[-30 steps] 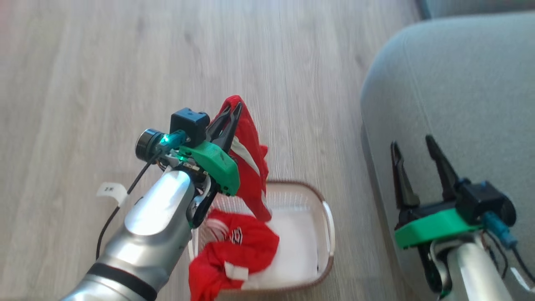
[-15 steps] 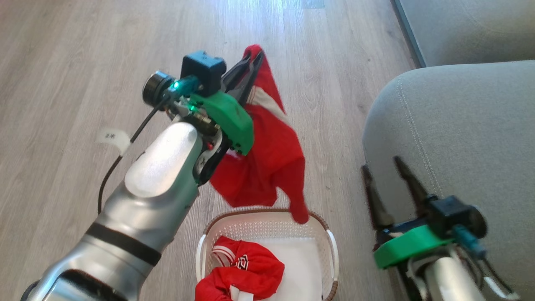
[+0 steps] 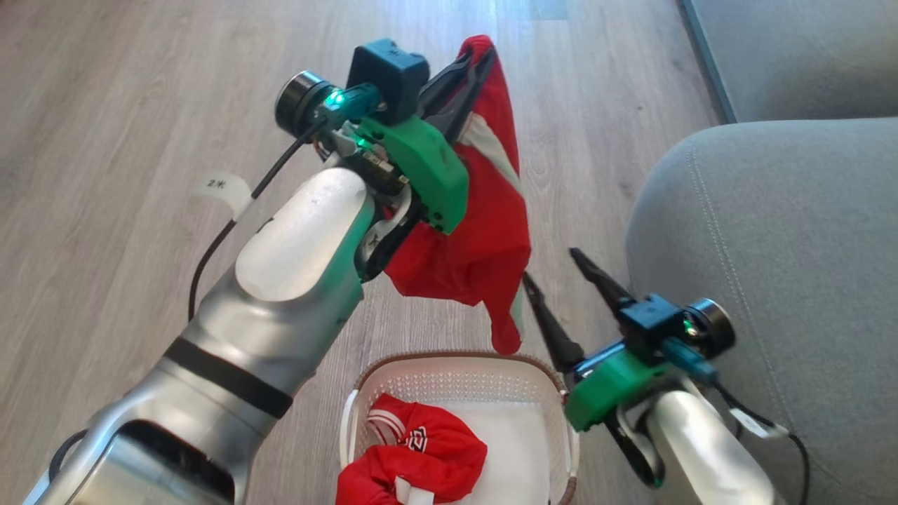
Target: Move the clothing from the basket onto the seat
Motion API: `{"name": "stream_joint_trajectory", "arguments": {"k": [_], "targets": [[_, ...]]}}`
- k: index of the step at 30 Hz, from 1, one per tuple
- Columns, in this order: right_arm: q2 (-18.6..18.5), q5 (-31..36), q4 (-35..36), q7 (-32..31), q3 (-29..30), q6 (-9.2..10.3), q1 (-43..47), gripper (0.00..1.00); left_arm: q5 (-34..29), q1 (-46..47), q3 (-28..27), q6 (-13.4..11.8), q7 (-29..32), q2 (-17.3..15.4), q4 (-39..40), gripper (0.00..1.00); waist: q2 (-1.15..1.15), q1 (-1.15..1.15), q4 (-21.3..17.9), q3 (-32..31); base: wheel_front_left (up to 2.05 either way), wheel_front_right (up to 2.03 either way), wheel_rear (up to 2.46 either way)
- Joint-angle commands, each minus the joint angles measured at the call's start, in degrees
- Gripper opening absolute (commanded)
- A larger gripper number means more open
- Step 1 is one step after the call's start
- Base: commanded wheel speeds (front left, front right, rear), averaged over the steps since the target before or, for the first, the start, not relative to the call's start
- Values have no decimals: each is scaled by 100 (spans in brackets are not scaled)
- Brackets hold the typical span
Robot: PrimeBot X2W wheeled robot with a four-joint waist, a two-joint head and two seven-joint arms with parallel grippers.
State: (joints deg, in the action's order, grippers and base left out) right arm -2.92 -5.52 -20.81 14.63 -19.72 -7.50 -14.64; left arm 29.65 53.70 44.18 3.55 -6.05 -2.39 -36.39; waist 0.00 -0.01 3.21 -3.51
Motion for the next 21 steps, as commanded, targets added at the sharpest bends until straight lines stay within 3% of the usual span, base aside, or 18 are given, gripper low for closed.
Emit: {"name": "stream_joint_trajectory", "arguments": {"k": [1, 13, 15, 16, 17, 21], "targets": [[4, 30, 118, 37, -150, 1, -269, 100, 36, 452, -155, -6, -3, -75, 216, 0, 0, 1, 38, -11, 0, 0, 0], [4, -181, -924, 37, -551, 1, -1033, 100, 434, 460, 423, -144, -84, -50, 627, 0, 0, 1, 365, -76, 0, 0, 0], [4, -235, -1062, 37, -606, 1, -1133, 60, 518, 421, 502, -178, -97, -50, 689, 0, 0, 1, 405, -88, 0, 0, 0], [4, -250, -1101, 37, -609, 1, -1176, 24, 550, 399, 529, -201, -100, -50, 698, 0, 0, 1, 418, -93, 0, 0, 0], [4, -269, -1113, 37, -593, 1, -1206, 0, 572, 375, 547, -225, -100, -50, 686, 0, 0, 1, 430, -97, 0, 0, 0], [4, -275, -1050, 37, -412, 1, -1223, 0, 665, 252, 544, -294, -105, -50, 558, 0, 0, 1, 431, -109, 0, 0, 0]]}}
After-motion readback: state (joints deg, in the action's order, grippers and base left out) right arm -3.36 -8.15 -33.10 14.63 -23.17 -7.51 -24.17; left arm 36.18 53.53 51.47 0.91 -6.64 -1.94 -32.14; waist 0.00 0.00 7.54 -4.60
